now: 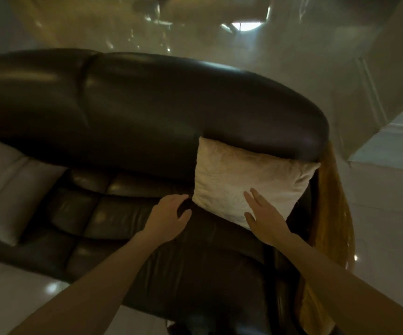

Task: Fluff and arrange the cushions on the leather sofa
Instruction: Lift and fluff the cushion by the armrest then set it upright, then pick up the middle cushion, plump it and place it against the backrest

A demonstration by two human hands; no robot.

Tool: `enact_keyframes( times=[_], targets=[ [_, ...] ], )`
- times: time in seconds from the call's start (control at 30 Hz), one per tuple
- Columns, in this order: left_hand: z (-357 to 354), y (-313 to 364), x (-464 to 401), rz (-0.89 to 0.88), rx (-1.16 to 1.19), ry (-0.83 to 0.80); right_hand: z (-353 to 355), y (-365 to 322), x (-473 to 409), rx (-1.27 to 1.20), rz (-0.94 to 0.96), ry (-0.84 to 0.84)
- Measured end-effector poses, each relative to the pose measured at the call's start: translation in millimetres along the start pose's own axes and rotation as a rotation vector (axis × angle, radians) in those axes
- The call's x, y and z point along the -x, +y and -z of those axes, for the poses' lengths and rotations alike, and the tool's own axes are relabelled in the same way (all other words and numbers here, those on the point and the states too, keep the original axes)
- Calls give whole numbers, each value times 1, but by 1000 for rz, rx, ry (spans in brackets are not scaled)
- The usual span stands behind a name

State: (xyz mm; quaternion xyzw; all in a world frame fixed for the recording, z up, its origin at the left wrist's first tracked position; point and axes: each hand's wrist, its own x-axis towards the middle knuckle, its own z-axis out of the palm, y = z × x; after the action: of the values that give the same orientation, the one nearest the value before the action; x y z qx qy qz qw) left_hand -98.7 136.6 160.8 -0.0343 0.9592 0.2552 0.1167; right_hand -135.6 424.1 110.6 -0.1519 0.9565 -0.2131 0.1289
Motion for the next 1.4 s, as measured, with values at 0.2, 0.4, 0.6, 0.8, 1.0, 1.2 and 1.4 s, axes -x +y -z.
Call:
enact_keyframes(
  times=[0.2, 0.4, 0.6, 0.8, 1.0, 1.2, 1.4],
  targets=[
    [22, -39, 47, -48, -242, 69, -14, -74, 8, 113, 188, -29],
    [56, -103, 101, 12, -244, 119, -40, -165, 9, 153, 276, -43],
    [91, -199, 163, 53, -257, 116, -80, -268, 19, 236, 340, -59],
    [134, -304, 220, 131, -194, 199, -127, -385, 18, 318, 446, -64],
    [168, -374, 256, 216, -133, 255, -160, -471, 5, 418, 541, -78],
    [191, -433, 263, 307, -58, 248, -191, -530, -25, 458, 607, -116],
    [216, -502, 244, 343, -34, 255, -229, -577, -84, 381, 601, -192]
  ],
)
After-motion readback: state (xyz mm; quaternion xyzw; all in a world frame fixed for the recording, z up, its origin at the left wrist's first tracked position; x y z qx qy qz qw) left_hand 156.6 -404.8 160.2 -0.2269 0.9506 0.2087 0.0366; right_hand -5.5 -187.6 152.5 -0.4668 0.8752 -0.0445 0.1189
